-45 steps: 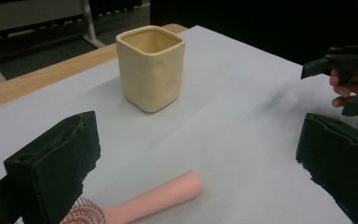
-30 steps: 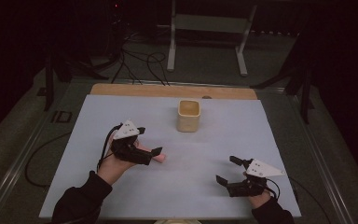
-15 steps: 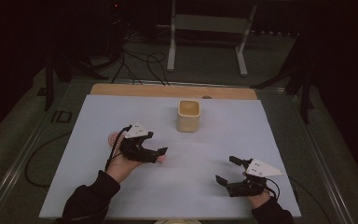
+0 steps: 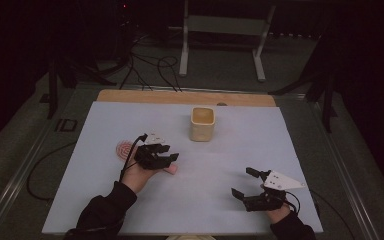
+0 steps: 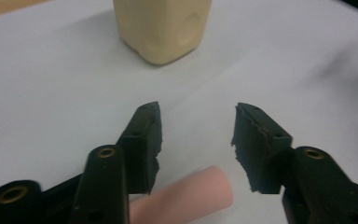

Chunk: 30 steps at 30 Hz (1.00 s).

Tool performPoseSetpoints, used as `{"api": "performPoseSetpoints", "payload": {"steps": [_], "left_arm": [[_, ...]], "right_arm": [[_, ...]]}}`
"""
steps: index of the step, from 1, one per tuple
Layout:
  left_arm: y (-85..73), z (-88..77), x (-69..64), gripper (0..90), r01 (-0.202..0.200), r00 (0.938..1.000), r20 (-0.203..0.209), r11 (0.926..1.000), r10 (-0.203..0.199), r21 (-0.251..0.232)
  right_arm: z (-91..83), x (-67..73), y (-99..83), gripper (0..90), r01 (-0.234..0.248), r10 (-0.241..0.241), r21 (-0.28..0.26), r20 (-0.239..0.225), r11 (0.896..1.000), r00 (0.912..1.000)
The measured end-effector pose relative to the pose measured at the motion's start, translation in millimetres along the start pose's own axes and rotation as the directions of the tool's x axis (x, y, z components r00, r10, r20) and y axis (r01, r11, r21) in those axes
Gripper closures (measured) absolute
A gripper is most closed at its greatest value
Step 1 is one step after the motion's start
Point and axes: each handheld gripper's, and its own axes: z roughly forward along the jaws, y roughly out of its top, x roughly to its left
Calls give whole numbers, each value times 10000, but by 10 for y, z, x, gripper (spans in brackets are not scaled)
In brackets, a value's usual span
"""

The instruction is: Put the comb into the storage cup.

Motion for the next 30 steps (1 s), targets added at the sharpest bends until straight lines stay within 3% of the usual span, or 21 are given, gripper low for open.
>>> {"api": "performPoseSetpoints", "payload": {"steps": [11,15,19,30], "left_arm": [[15,128,-17,816,-373,9993,-42,9978,376,542],[29,160,-19,895,-281,9996,-23,9975,283,646],[26,206,-24,900,-108,9999,-88,9958,117,909],[15,335,-38,900,-88,9999,-97,9823,108,1869]], "right_arm": [[-5,2,3,89,30,-30,-31,14,10000,10000],[-2,8,2,89,48,-48,25,-9,10000,10000],[-1,2,4,89,-16,16,-21,-22,10000,10000],[-1,1,4,89,-23,23,-3,-21,10000,10000]]}}
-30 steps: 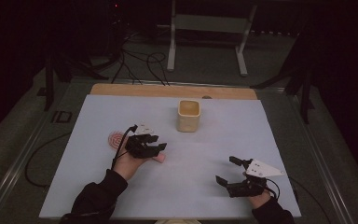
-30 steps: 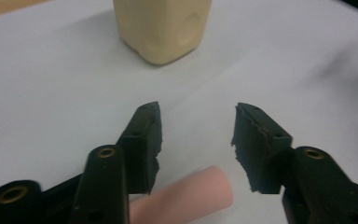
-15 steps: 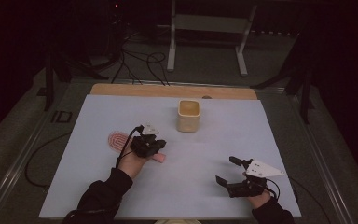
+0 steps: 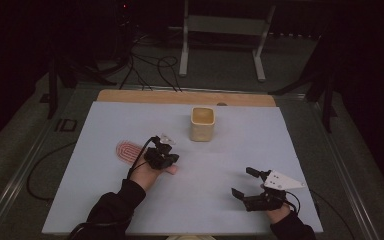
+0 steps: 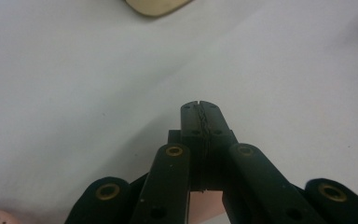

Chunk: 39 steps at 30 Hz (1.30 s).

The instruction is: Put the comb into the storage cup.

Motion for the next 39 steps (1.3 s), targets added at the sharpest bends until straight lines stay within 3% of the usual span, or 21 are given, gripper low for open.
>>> {"api": "performPoseSetpoints", "payload": {"steps": [13,15,39], "left_arm": [[18,123,-9,900,13,10000,20,9978,-14,657],[12,137,-15,900,-130,9999,42,9971,128,745],[-155,2,-122,900,-512,9986,231,9886,484,1419]], "right_arm": [[-5,4,-4,89,77,-77,67,41,9999,10000],[-7,4,-4,89,90,-90,55,40,9999,10000],[-6,-2,-2,89,28,-29,95,145,10000,9999]]}}
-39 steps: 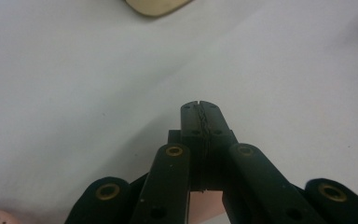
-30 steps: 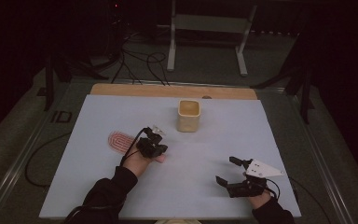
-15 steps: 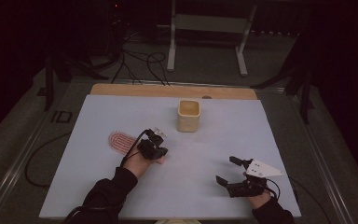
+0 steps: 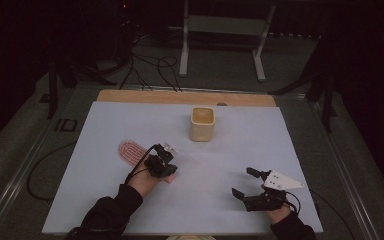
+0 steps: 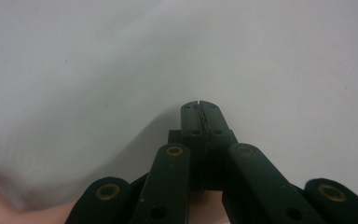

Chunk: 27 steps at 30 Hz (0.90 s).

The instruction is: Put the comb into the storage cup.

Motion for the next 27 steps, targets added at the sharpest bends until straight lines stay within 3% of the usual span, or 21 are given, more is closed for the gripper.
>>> {"api": "performPoseSetpoints", "payload": {"steps": [15,22,27], "left_arm": [[-205,-142,-39,900,-59,9996,279,9997,52,249],[-286,-217,-66,900,-279,9995,176,9982,270,522],[-380,-271,-68,900,-191,9997,183,9982,181,573]], "right_arm": [[4,5,2,89,-13,13,29,-8,10000,10000],[0,11,3,89,-7,7,16,9,10000,10000],[-2,1,4,89,-79,79,2,14,10000,10000]]}}
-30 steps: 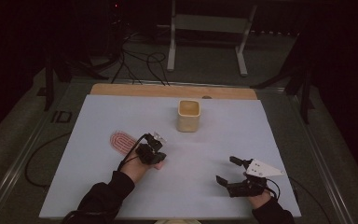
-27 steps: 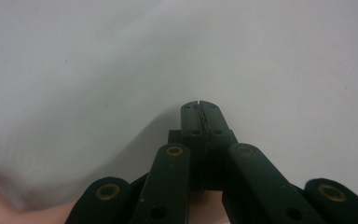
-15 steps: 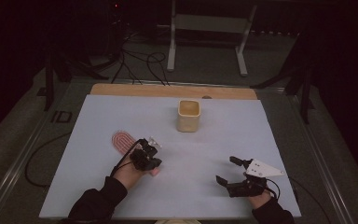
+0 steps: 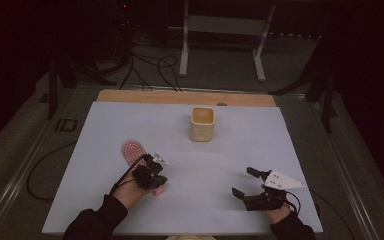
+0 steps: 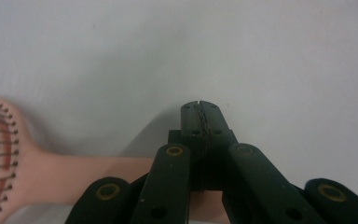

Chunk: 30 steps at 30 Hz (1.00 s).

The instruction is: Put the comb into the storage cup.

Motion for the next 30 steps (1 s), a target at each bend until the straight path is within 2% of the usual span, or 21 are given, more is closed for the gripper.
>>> {"api": "performPoseSetpoints", "payload": {"steps": [7,12,18,21,25,26,30], "left_arm": [[-148,-93,11,900,-65,9998,-180,9996,70,271],[-297,-157,77,900,276,9993,-262,9993,-269,256],[-408,-227,122,900,310,9986,-452,9987,-292,413],[-479,-281,163,900,413,9975,-590,9978,-383,511],[-580,-353,232,900,585,9952,-817,9962,-531,650],[-611,-367,249,900,723,9937,-896,9958,-670,564],[-684,-422,327,900,905,9904,-1106,9935,-825,696]], "right_arm": [[6,11,5,89,59,-59,4,-4,10000,10000],[9,10,4,89,15,-15,19,25,10000,10000],[3,15,10,89,57,-57,-10,21,10000,10000],[3,9,10,89,-29,29,-33,29,10000,10000],[7,12,9,89,82,-82,-11,29,10000,10000],[7,12,11,89,36,-36,-22,31,10000,10000],[10,25,13,89,73,-73,25,31,10000,10000]]}}
